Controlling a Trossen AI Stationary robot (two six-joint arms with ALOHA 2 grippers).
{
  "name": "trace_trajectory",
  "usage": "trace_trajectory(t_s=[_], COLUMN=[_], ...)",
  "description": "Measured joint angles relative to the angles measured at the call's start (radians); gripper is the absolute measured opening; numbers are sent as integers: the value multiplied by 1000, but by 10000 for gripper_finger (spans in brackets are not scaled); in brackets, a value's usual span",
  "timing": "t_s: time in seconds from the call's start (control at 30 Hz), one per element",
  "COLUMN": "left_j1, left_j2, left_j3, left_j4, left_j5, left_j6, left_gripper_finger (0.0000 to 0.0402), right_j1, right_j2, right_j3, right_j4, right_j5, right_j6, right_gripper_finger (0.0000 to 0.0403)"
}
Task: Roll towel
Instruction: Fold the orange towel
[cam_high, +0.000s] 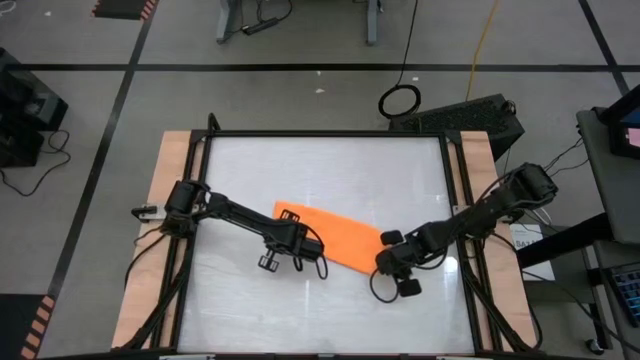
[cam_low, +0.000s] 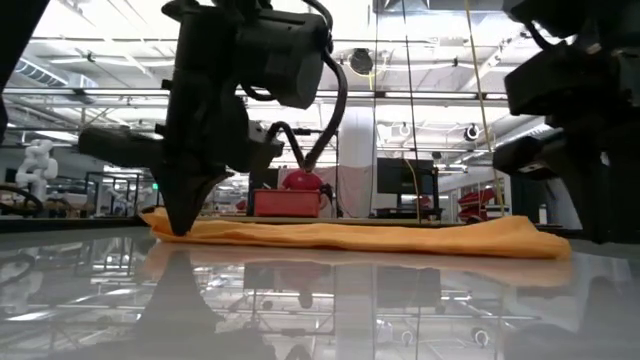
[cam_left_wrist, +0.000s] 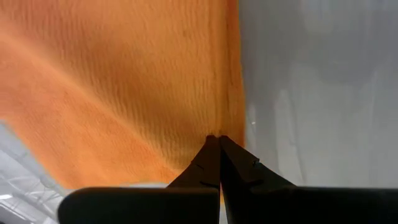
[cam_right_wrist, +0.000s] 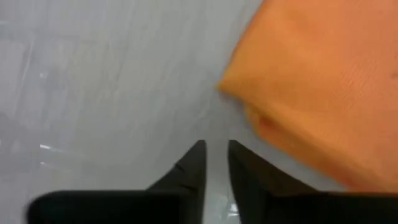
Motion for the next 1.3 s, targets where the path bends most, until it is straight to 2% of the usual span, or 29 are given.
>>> trace_trajectory(t_s=[0.17,0.3,0.47,0.63,0.8,0.93,1.07,1.2,1.3], left_j1=[0,3,9,11,9,9,14,22,35], left_j2=[26,31,33,33,32,29,-18,-83,-99], left_j3=[2,3,2,2,4,40,92,117,119], left_j4=[-1,-1,-3,-1,-18,-140,-210,-155,-24], left_j5=[-1,-7,-29,-38,-56,-55,-74,-81,-81], left_j6=[0,7,-6,-9,-35,-66,-88,-85,-65], left_gripper_finger=[0,7,21,45,92,131,152,157,157], right_j1=[13,18,16,-20,-76,-90,-91,-91,-91], right_j2=[-38,-96,-123,-89,-23,17,26,25,25], right_j3=[0,0,0,-4,-17,-33,-44,-50,-50], right_j4=[-66,-60,62,79,73,57,50,37,29], right_j5=[29,153,217,295,294,257,243,241,237], right_j6=[32,40,-24,-94,-96,-88,-60,-34,-17], right_gripper_finger=[147,175,163,140,121,107,94,83,78])
